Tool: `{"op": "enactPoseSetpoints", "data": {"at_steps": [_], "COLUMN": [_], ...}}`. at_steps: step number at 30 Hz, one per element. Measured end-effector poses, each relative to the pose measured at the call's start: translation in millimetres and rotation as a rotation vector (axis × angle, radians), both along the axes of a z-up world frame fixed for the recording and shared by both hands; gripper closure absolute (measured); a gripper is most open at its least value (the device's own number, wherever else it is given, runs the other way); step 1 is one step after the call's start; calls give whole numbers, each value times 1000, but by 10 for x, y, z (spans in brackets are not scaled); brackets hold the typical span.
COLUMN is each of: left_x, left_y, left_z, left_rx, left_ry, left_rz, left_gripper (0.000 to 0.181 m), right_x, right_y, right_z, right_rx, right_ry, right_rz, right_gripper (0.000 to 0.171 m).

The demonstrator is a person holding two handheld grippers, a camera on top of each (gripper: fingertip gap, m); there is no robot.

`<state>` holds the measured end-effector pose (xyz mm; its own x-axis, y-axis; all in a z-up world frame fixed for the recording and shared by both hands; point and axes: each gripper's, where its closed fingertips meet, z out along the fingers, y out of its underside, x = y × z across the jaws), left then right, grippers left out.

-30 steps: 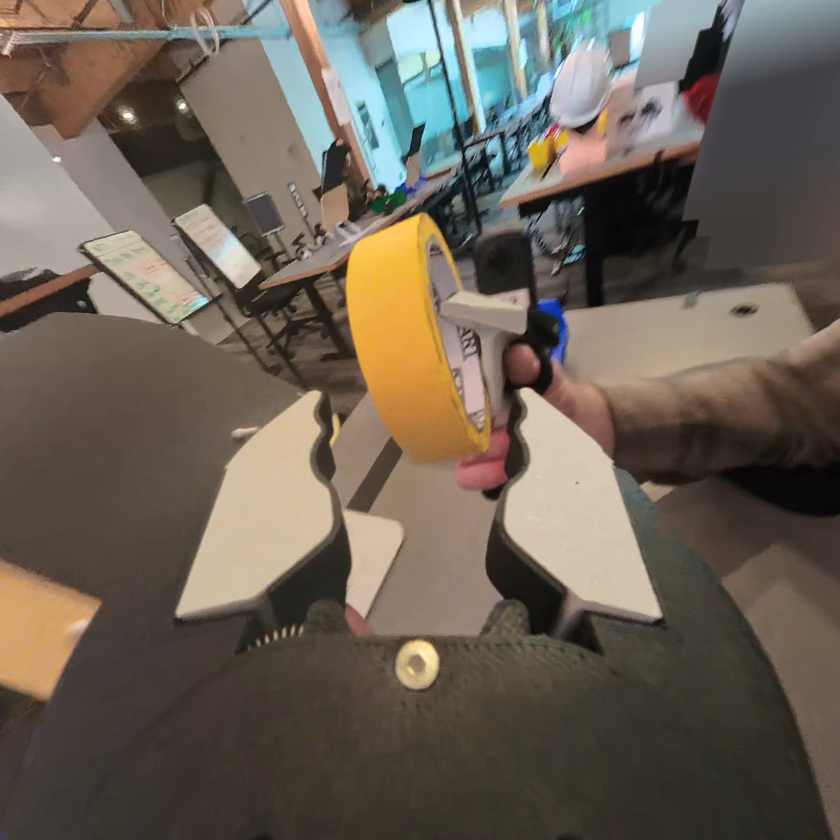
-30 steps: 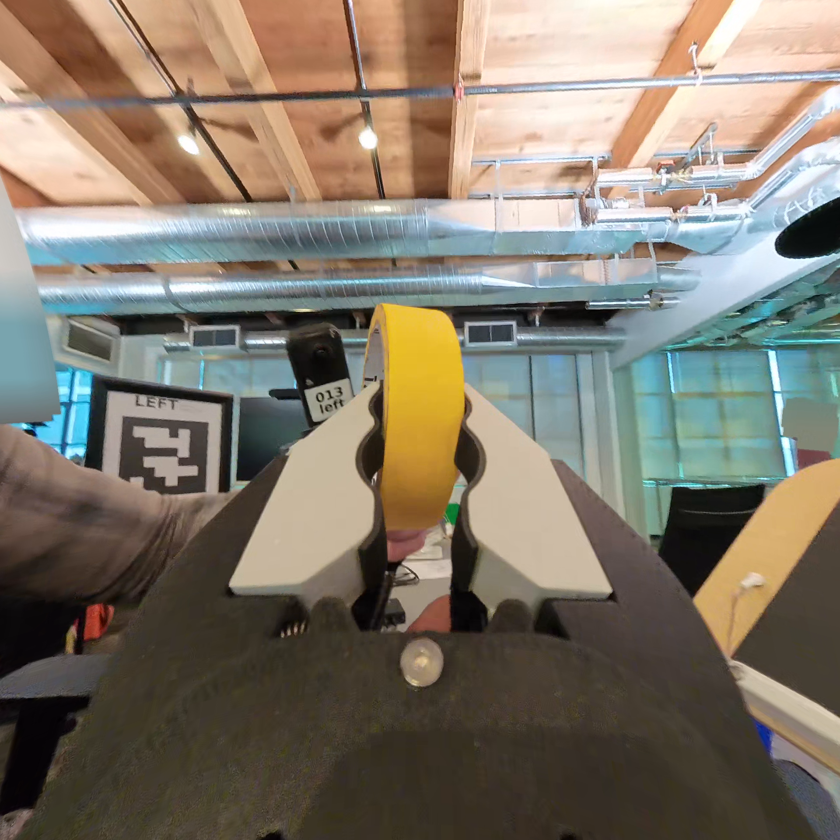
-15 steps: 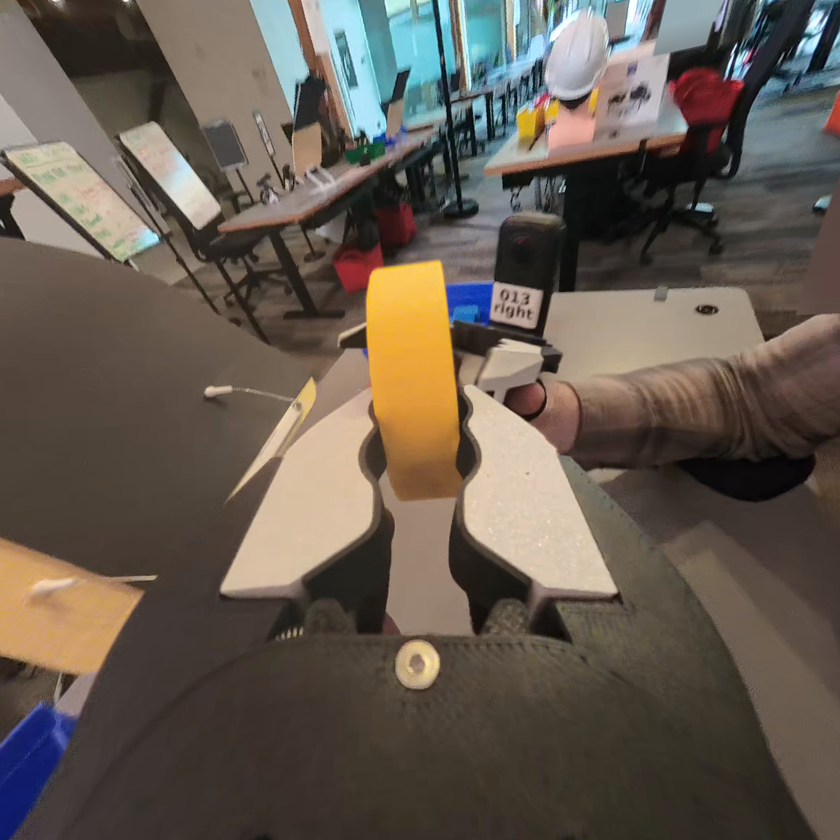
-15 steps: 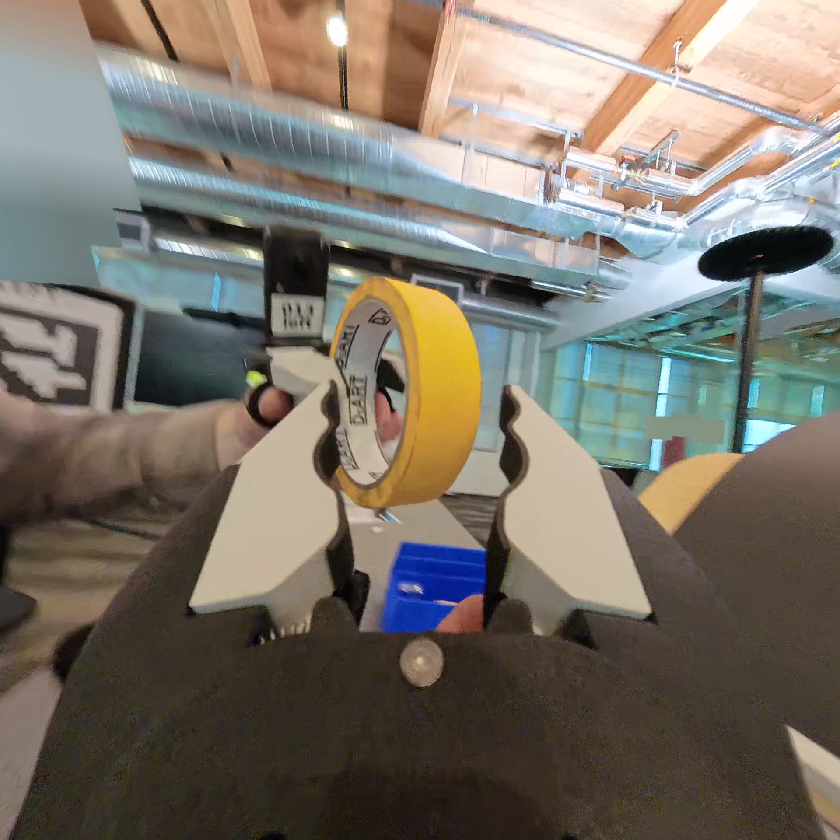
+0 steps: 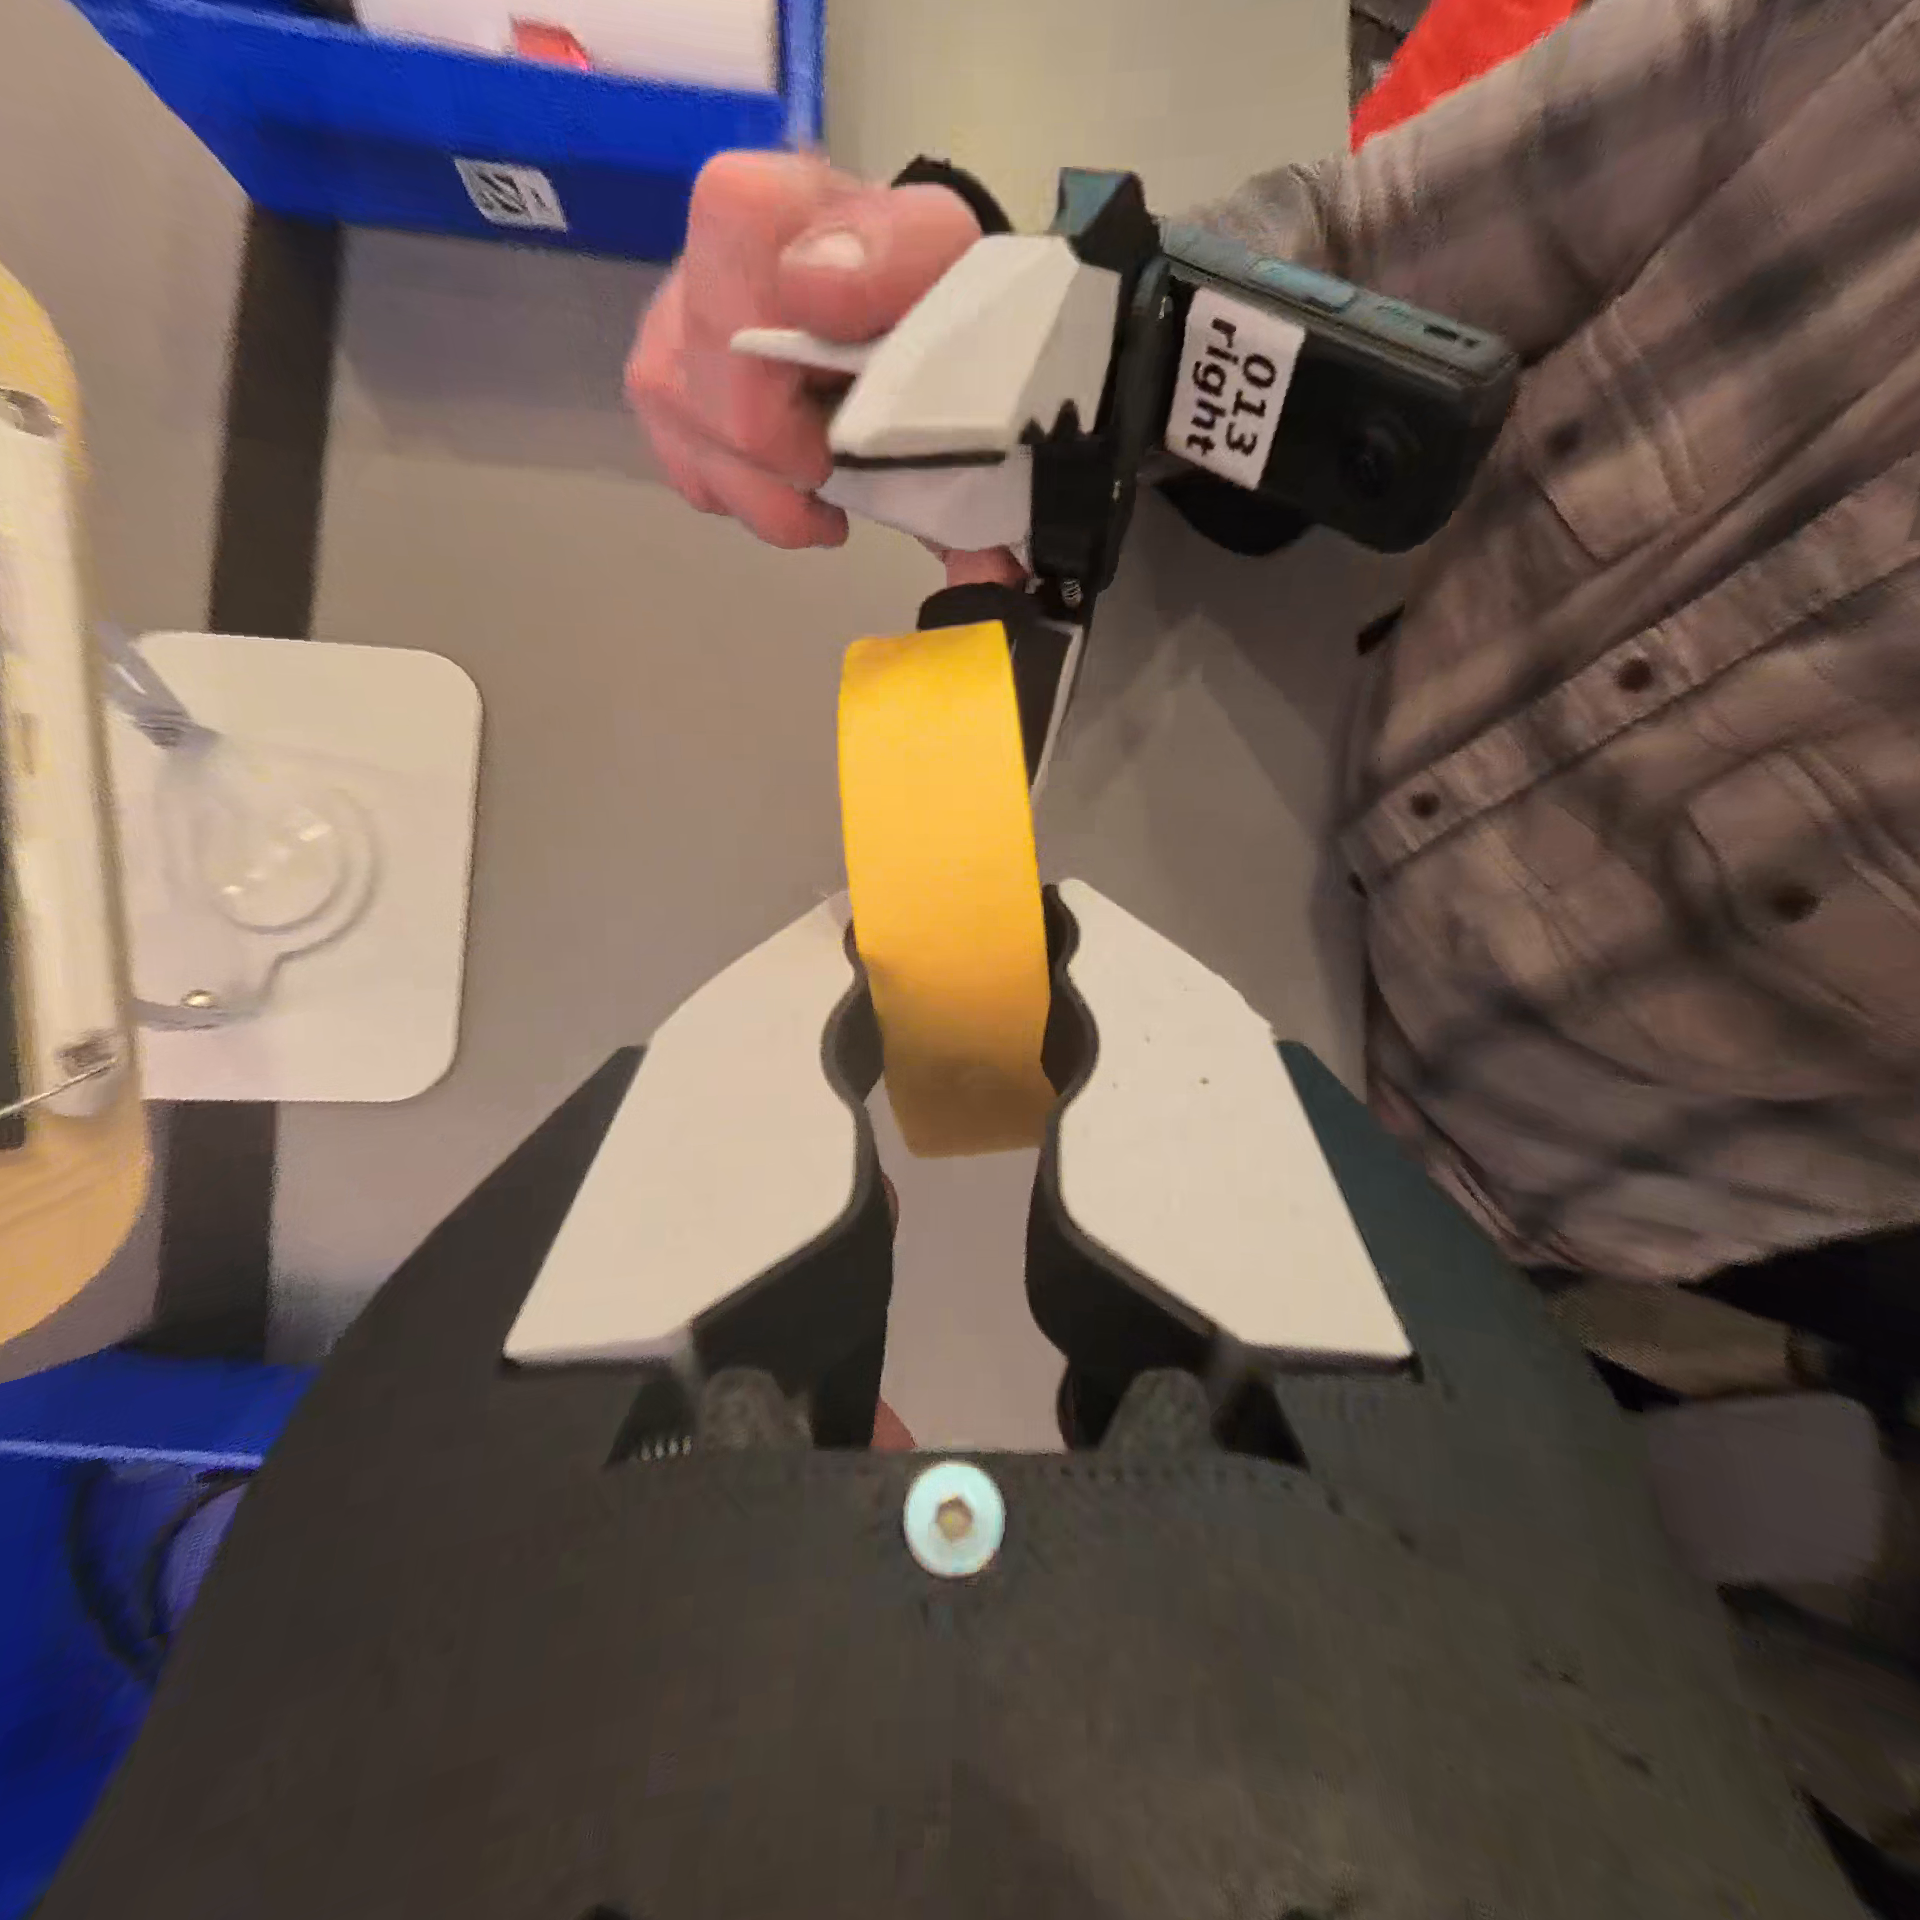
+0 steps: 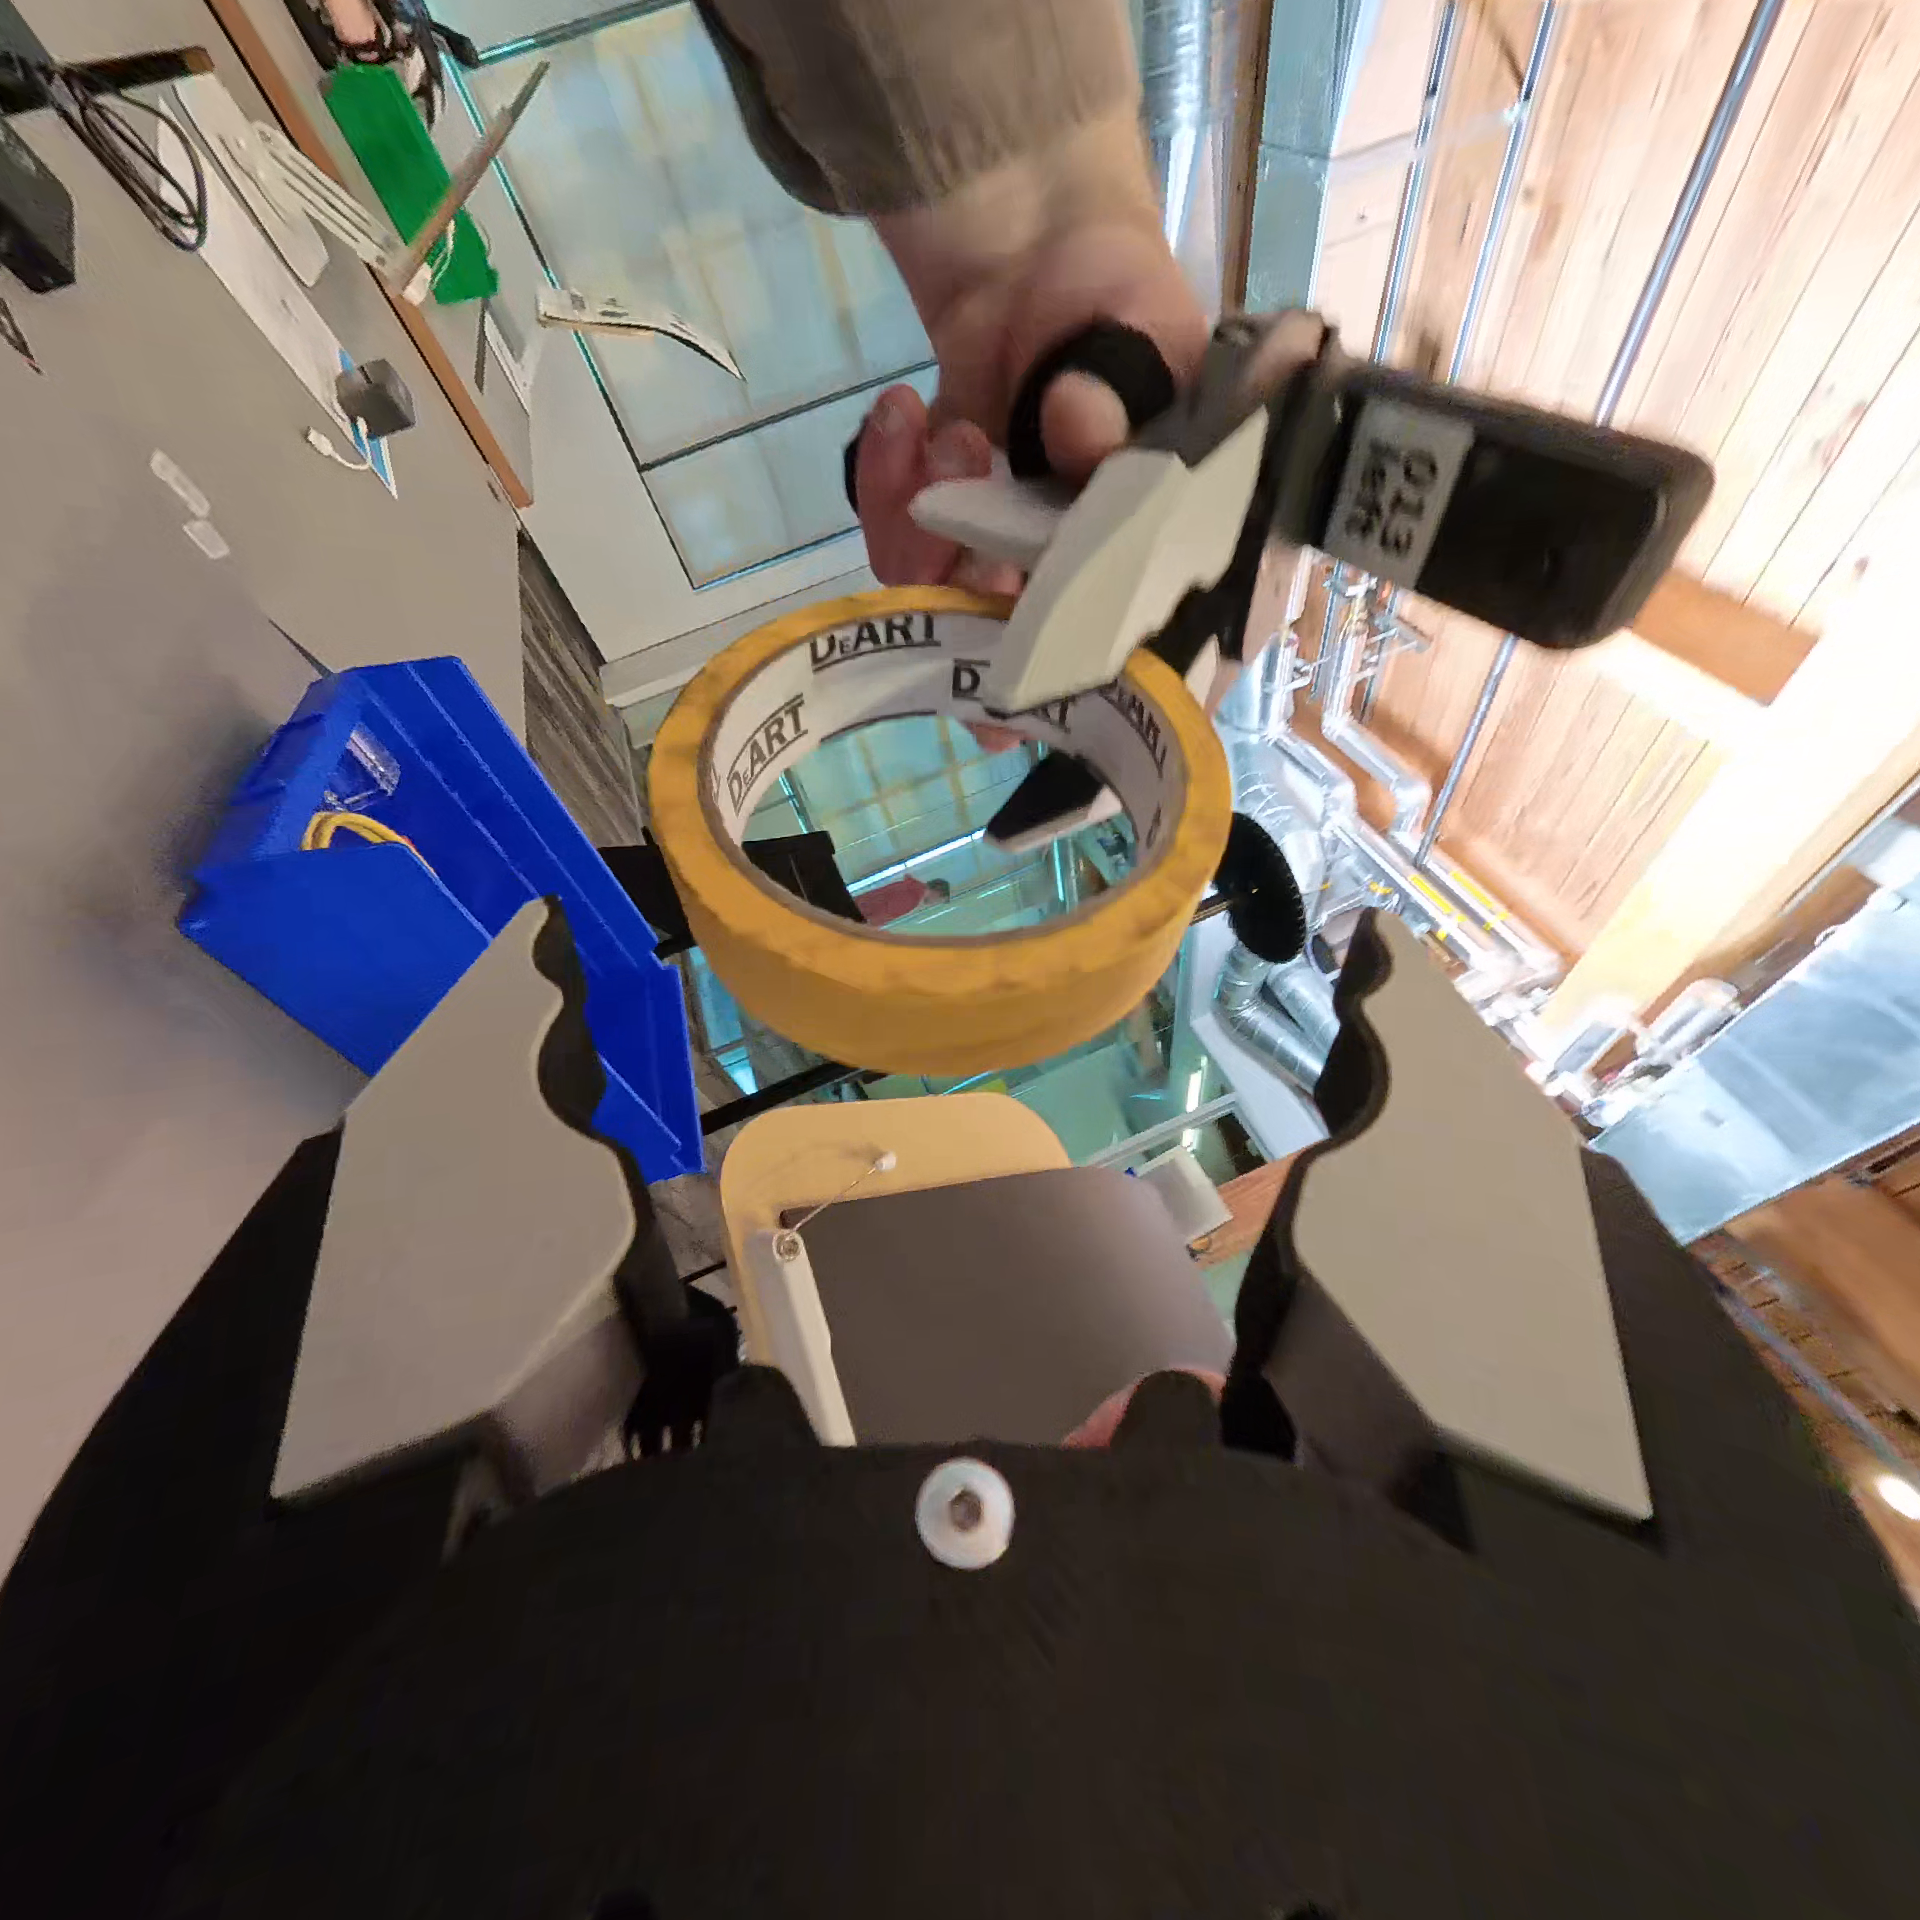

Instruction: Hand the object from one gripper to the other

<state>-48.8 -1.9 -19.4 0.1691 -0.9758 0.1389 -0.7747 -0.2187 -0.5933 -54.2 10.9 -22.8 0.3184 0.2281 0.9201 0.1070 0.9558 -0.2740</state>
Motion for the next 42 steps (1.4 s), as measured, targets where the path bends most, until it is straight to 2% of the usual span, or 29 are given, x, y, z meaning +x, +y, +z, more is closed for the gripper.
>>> {"op": "enactPoseSetpoints", "data": {"at_steps": [9,17,20,22,28,33,38,42], "left_x": [224,209,224,204,62,-78,-13,57], "left_y": [-164,-145,37,125,290,411,403,451], "left_z": [-136,-116,-37,36,276,296,227,105], "left_rx": [-144,-153,-30,114,639,1038,1459,1651], "left_ry": [-11,-70,-97,-90,-32,90,282,423], "left_rz": [-173,-165,-86,-61,23,97,9,-70], "left_gripper": [154,152,119,112,99,86,78,73], "right_x": [-80,-105,-80,-38,154,258,292,236], "right_y": [-222,-208,-126,-24,278,355,323,197], "right_z": [-66,-66,-24,16,126,161,104,-29], "right_rx": [37,-54,-135,-228,-594,-993,-1295,-1390], "right_ry": [-1,-15,7,32,87,84,10,-90], "right_rz": [59,56,58,74,234,511,775,888], "right_gripper": [52,55,55,56,55,56,55,55]}}
